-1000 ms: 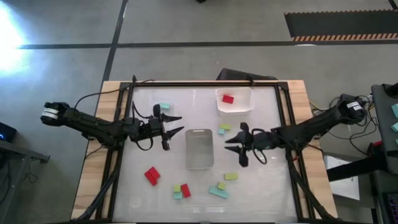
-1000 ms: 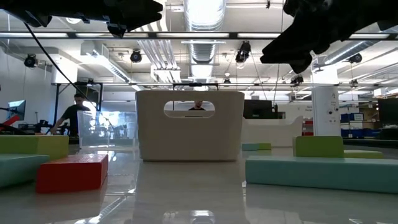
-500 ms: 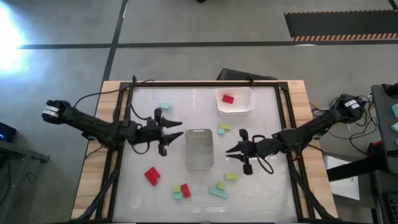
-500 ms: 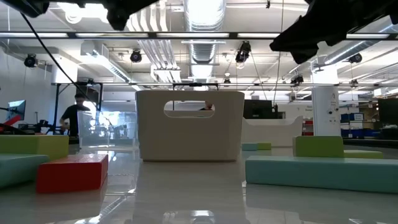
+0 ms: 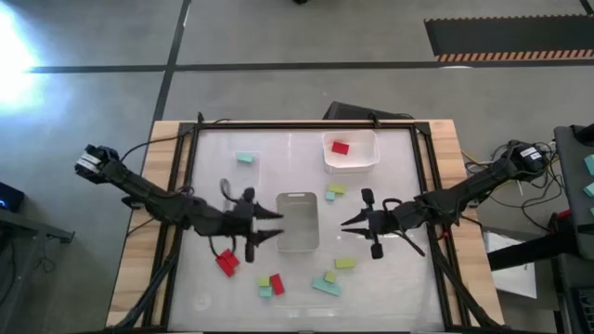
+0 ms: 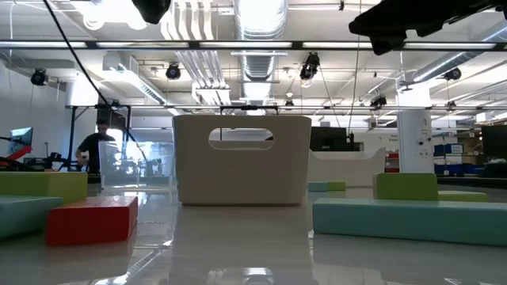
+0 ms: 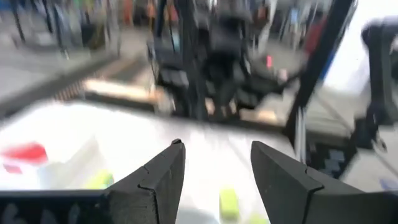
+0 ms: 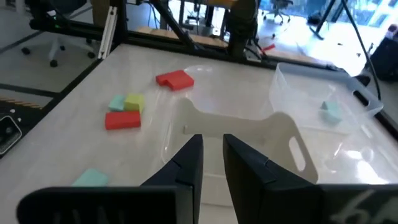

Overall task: Sort & place blocks by color
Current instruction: Put the green block into the gray bin

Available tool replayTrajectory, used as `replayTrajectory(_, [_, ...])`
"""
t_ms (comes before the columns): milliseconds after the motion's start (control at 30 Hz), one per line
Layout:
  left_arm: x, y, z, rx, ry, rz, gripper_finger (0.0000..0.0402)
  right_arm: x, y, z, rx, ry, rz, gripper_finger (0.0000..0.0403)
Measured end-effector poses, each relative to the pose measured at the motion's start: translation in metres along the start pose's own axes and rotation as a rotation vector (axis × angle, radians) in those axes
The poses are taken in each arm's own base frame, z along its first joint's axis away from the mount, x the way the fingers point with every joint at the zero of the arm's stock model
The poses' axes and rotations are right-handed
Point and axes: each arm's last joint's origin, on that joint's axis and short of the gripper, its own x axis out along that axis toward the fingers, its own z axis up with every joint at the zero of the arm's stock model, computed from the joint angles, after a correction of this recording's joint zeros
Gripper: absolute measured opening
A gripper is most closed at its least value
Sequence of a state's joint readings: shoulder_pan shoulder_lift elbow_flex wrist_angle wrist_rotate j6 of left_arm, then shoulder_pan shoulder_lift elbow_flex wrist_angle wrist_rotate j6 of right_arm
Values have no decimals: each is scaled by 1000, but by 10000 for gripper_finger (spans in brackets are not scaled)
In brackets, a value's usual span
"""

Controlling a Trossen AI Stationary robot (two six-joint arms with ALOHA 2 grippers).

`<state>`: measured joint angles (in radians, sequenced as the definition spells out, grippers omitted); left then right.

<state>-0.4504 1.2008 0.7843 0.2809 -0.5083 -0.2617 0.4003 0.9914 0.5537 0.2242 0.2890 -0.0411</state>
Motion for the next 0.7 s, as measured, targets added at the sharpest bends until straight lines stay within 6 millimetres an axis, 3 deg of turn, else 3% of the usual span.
replayTrajectory(400, [22, -65, -2, 45, 741, 91, 168, -3, 0, 2, -39, -13, 3, 52])
replayTrajectory(700, [32, -101, -47, 46, 959, 44, 168, -3, 0, 2, -37, -8, 3, 52])
